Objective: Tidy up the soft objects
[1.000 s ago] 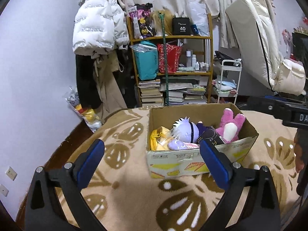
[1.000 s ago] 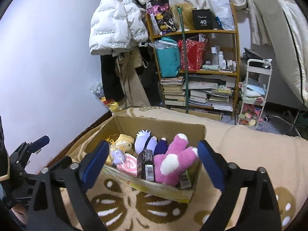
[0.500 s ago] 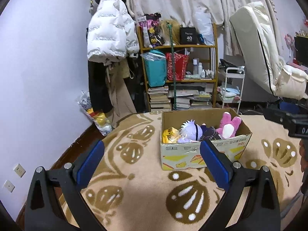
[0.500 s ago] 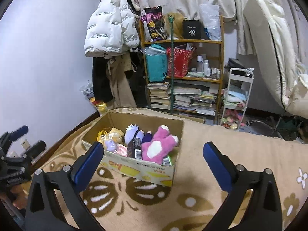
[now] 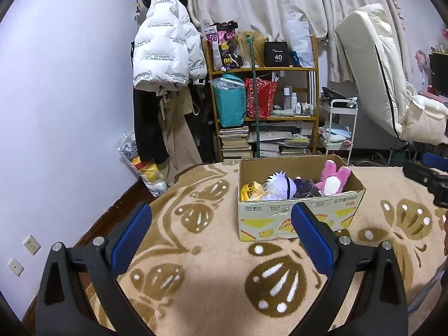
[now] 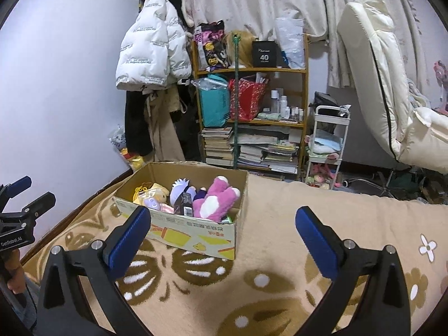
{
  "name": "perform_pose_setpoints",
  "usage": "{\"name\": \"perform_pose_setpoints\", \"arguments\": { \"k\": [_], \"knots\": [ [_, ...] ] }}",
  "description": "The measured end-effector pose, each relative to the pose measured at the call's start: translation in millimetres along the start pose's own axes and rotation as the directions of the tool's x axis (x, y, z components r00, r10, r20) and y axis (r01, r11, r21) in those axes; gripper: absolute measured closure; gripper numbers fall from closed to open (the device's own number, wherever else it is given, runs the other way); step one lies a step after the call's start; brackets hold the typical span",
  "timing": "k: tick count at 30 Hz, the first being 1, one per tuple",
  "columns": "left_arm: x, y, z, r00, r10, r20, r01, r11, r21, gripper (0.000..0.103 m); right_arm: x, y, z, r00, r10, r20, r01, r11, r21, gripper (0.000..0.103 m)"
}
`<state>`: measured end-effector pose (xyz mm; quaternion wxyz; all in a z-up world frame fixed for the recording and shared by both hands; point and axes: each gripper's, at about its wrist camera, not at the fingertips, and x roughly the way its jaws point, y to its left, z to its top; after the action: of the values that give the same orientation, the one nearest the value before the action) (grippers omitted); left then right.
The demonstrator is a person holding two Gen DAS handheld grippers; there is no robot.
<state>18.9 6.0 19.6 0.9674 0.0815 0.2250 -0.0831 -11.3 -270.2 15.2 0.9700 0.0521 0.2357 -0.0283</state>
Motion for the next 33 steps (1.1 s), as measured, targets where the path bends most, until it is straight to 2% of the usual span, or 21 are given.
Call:
{"name": "perform_pose_setpoints", "arguments": {
  "k": [12, 33],
  "knots": [
    [15.5, -2.7, -2.4, 1.0, -0.013, -0.015, 0.013, 1.0, -0.013, 0.004, 6.3, -10.3, -9.4, 0.999, -0.032, -0.004, 0.032, 0.999, 0.01, 0.0],
    [32.9, -13.6, -7.5, 1.0, -0.005, -0.014, 0.005, 1.0, -0.007, 0.004, 22.9, -16.4, -15.6, 0.999, -0.035, -0.034, 0.035, 0.999, 0.004, 0.0]
  ]
}}
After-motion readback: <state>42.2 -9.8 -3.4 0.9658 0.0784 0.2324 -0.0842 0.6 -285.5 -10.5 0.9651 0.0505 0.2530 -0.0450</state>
